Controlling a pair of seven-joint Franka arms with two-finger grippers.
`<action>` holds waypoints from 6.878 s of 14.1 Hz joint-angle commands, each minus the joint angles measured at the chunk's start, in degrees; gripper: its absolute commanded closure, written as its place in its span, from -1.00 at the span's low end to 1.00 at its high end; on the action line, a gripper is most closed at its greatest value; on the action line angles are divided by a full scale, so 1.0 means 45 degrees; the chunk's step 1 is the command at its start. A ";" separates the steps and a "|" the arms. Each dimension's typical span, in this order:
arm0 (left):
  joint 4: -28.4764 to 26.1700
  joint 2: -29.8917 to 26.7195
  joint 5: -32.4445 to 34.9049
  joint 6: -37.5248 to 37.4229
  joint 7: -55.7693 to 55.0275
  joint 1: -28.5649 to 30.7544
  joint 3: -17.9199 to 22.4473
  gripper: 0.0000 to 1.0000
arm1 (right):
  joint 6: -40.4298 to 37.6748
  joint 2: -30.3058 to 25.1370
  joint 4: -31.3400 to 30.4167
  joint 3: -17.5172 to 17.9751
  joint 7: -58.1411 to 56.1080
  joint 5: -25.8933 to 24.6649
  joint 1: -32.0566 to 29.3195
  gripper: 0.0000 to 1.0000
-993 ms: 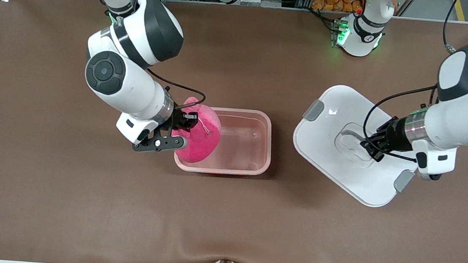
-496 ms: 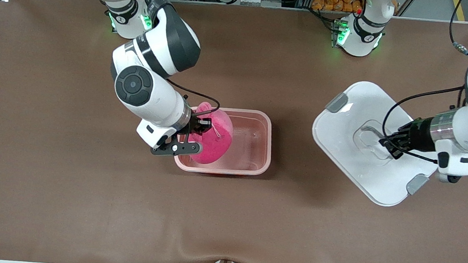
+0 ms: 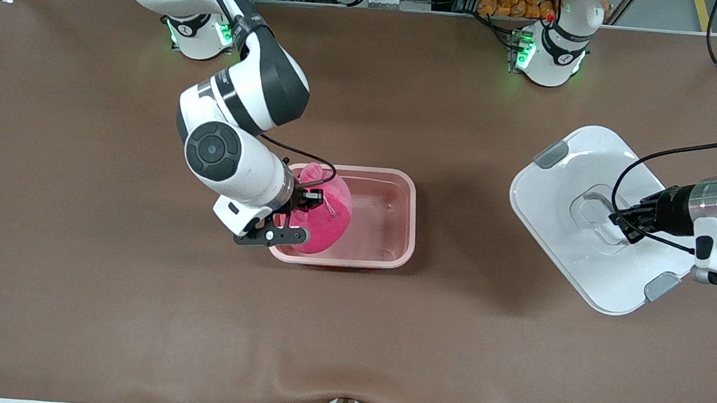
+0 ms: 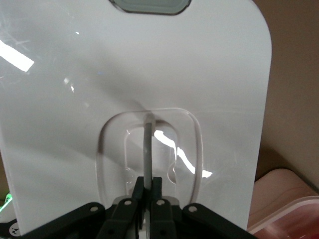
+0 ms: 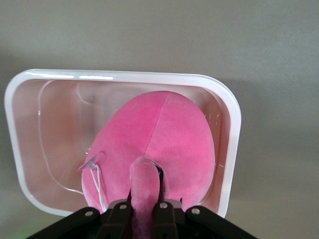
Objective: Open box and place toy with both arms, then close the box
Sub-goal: 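Lower the pink toy into the open box with the right gripper, then open the right gripper and withdraw it while the left gripper brings the lid, then lower the lid onto the box with the left gripper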
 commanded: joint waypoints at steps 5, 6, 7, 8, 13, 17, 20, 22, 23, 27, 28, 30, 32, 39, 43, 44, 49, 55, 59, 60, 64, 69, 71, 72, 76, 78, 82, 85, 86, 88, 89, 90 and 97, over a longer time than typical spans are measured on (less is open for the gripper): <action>-0.0216 -0.0258 0.0179 -0.0061 0.0366 0.0082 -0.0079 1.00 | 0.0197 0.1034 0.0328 0.0024 -0.0427 0.0069 -0.0203 1.00; -0.0216 -0.0258 0.0179 -0.0061 0.0385 0.0120 -0.0098 1.00 | 0.0197 0.1094 0.0328 0.0024 -0.0565 0.0030 -0.0204 1.00; -0.0235 -0.0258 0.0179 -0.0061 0.0540 0.0256 -0.0099 1.00 | 0.0177 0.1114 0.0309 0.0004 -0.0567 -0.0144 -0.0185 1.00; -0.0274 -0.0258 0.0160 -0.0061 0.0774 0.0316 -0.0099 1.00 | 0.0196 0.1134 0.0115 0.0004 -0.0567 -0.0436 -0.0184 1.00; -0.0470 -0.0258 0.0082 -0.0081 0.1341 0.0823 -0.0099 1.00 | 0.0820 0.1485 0.0016 0.0024 -0.1559 -0.1259 0.0303 1.00; -0.0470 -0.0258 0.0081 -0.0100 0.1635 0.0883 -0.0079 1.00 | 0.1384 0.1661 0.0016 0.0024 -0.1523 -0.1259 0.1044 1.00; -0.0470 -0.0199 0.0101 -0.0100 0.1674 0.0902 -0.0098 1.00 | 0.2148 0.1914 -0.0004 0.0043 -0.1504 -0.1220 0.1494 1.00; -0.0470 -0.0199 0.0082 -0.0100 0.1713 0.0960 -0.0079 1.00 | 0.2654 0.2148 -0.0004 0.0043 -0.1446 -0.1220 0.1826 1.00; -0.0470 -0.0199 0.0081 -0.0100 0.1714 0.0999 -0.0098 1.00 | 0.3025 0.2207 -0.0004 0.0043 -0.1523 -0.1181 0.1866 1.00; -0.0470 -0.0179 0.0062 -0.0100 0.2064 0.1271 -0.0079 1.00 | 0.4510 0.2695 -0.0023 0.0121 -0.1797 -0.1181 0.2275 0.91; -0.0470 -0.0121 0.0062 -0.0100 0.2046 0.1235 -0.0079 1.00 | 0.4745 0.2774 -0.0023 0.0121 -0.1855 -0.1200 0.2393 0.85; -0.0451 -0.0101 0.0042 -0.0100 0.1831 0.1176 -0.0098 1.00 | 0.5407 0.2969 -0.0101 0.0121 -0.2632 -0.1278 0.2549 0.69; -0.0431 -0.0101 0.0042 -0.0100 0.1831 0.1176 -0.0099 1.00 | 0.6984 0.2970 -0.0665 0.0121 -0.3396 -0.1337 0.2687 0.52; -0.0431 -0.0121 0.0042 -0.0100 0.1831 0.1137 -0.0118 1.00 | 0.7425 0.2502 -0.0922 0.0082 -0.3868 -0.1376 0.2648 -1.00; -0.0392 -0.0257 0.0042 -0.0139 0.1850 0.1136 -0.0118 1.00 | 0.5611 0.1254 -0.0863 0.0063 -0.3848 -0.1357 0.2589 -1.00; -0.0373 -0.0277 0.0023 -0.0139 0.1812 0.1117 -0.0157 1.00 | 0.5162 0.0922 -0.0863 0.0043 -0.3848 -0.1376 0.2531 -1.00; -0.0275 -0.0336 0.0042 -0.0139 -0.0507 0.1078 -0.1365 1.00 | 0.1687 -0.0914 -0.0961 -0.0131 -0.3887 -0.1396 0.0641 -1.00; -0.0217 -0.0140 0.0062 0.0269 -0.3964 0.0202 -0.2325 1.00 | 0.0941 -0.3841 -0.3807 -0.0152 -0.4471 -0.1376 -0.2523 -1.00; -0.0216 -0.0004 0.0198 0.1400 -0.7067 -0.1340 -0.2306 1.00 | 0.0043 -0.5600 -0.5177 -0.0191 -0.5899 -0.1376 -0.4788 -1.00; -0.0216 0.0035 0.0218 0.1752 -0.7810 -0.1673 -0.2306 1.00 | -0.0153 -0.5972 -0.5412 -0.0191 -0.5976 -0.1396 -0.5316 -1.00; -0.0216 0.0327 0.0296 0.3060 -1.0487 -0.2690 -0.2286 1.00 | -0.0565 -0.7962 -0.7400 -0.0191 -0.6016 -0.1747 -0.6880 -1.00; -0.0236 0.0835 0.0802 0.5052 -1.4587 -0.3880 -0.2286 1.00 | -0.1326 -0.9431 -0.7953 -0.0211 -0.6035 -0.2371 -0.7469 -1.00; -0.0216 0.1206 0.1349 0.5523 -1.5936 -0.4505 -0.2286 1.00 | -0.1521 -0.9646 -0.7837 -0.0269 -0.6035 -0.2645 -0.7663 -1.00; -0.0216 0.1381 0.1583 0.5853 -1.6542 -0.4721 -0.2286 1.00 | -0.1735 -0.9667 -0.7662 -0.0269 -0.6016 -0.2684 -0.7723 -1.00; -0.0197 0.1968 0.2090 0.7553 -1.8731 -0.5600 -0.2188 1.00 | -0.2926 -0.9647 -0.7036 -0.0211 -0.5646 -0.2685 -0.7685 -1.00; -0.0177 0.2299 0.3123 0.7614 -1.9572 -0.6204 -0.2169 1.00 | -0.3026 -0.9531 -0.6744 -0.0211 -0.5586 -0.2704 -0.7704 -1.00; -0.0080 0.2847 0.4085 0.8160 -1.9947 -0.6890 -0.2169 1.00 | -0.3181 -0.9237 -0.5864 -0.0172 -0.5684 -0.3270 -0.7509 -1.00; -0.0079 0.3023 0.4105 0.8551 -1.9966 -0.7280 -0.2150 1.00 | -0.3475 -0.9121 -0.5766 -0.0152 -0.5723 -0.3154 -0.7450 -1.00; -0.0079 0.3140 0.4163 0.8765 -1.9985 -0.7436 -0.2149 1.00 | -0.3495 -0.9004 -0.5669 -0.0152 -0.5723 -0.3115 -0.7469 -1.00; -0.0079 0.3296 0.4377 0.9078 -2.0413 -0.7671 -0.2052 1.00 | -0.3650 -0.8866 -0.5610 -0.0152 -0.5820 -0.3076 -0.7509 -1.00; -0.0079 0.3336 0.4494 0.9079 -2.0493 -0.7769 -0.2052 1.00 | -0.3670 -0.8847 -0.5532 -0.0152 -0.5821 -0.3075 -0.7489 -1.00; -0.0079 0.3375 0.4650 0.9079 -2.0610 -0.7982 -0.2032 1.00 | -0.3825 -0.8769 -0.5454 -0.0152 -0.5840 -0.3075 -0.7528 -1.00; 0.0037 0.3765 0.5648 0.9312 -2.2250 -0.8355 -0.1876 1.00 | -0.3828 -0.8690 -0.5453 -0.0133 -0.5957 -0.2997 -0.7294 -1.00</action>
